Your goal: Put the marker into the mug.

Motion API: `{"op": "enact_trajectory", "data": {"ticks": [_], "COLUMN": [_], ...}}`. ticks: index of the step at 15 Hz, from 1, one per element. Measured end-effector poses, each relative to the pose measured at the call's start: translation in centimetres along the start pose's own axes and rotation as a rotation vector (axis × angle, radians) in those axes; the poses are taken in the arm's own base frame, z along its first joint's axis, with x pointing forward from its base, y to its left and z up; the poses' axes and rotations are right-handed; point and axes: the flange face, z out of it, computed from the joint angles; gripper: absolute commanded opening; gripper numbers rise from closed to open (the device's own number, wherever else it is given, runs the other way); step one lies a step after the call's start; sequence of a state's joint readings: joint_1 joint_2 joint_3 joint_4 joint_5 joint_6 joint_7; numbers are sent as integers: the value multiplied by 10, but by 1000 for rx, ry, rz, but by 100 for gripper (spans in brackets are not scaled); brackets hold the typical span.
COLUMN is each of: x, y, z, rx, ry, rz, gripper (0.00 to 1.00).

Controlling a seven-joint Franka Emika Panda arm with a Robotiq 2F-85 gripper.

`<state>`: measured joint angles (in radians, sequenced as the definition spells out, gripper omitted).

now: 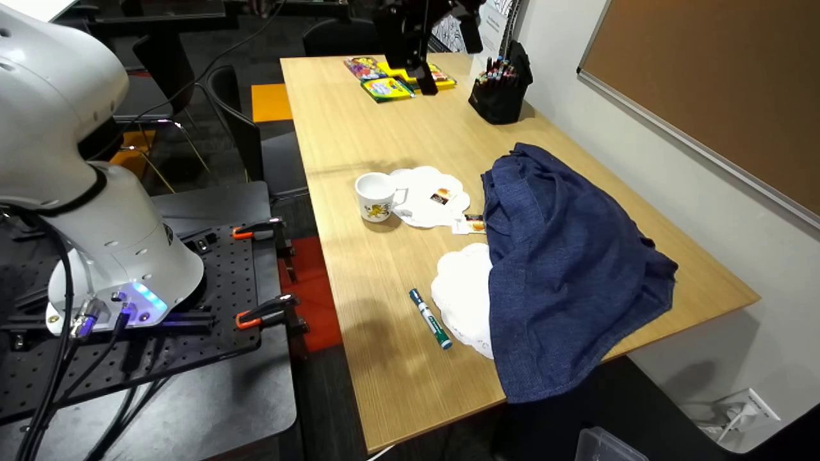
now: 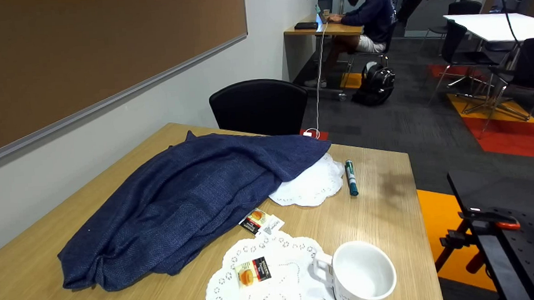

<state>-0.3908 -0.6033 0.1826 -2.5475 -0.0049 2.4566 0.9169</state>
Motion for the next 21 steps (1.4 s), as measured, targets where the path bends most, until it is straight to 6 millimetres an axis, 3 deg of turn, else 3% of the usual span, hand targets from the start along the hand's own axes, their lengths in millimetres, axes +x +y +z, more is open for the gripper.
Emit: {"op": "enact_trajectory", "data": {"ticks": [12,21], "x": [21,14], "y": [46,106], "z": [115,200], "rx": [-68,-254], "ry": [34,-22], "rz": [280,395], "gripper": [100,100]}}
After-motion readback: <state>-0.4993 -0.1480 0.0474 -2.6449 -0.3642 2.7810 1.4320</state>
